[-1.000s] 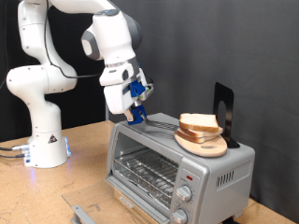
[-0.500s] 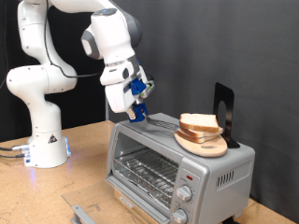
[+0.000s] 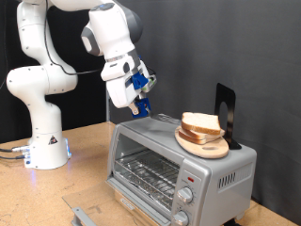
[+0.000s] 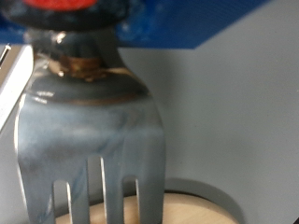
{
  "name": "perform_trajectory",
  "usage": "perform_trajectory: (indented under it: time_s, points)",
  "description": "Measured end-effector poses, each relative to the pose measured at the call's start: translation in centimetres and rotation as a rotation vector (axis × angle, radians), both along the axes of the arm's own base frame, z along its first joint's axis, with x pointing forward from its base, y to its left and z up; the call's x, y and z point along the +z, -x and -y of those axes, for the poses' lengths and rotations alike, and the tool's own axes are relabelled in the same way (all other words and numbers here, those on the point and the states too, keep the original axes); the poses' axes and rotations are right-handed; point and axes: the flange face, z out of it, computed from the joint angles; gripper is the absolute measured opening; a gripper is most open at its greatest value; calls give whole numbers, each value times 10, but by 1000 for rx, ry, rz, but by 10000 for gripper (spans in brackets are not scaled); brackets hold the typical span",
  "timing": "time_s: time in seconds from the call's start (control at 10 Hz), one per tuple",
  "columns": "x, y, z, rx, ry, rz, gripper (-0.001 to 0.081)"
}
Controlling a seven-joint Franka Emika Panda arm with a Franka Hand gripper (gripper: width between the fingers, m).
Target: Make a piece of toast with the oven
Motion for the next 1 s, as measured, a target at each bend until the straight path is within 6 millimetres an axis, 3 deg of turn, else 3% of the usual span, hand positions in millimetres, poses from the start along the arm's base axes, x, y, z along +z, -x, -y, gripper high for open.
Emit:
perform_trajectory:
  time_s: [1.0]
  points:
    - [9,2,0,-18,-4,11,365]
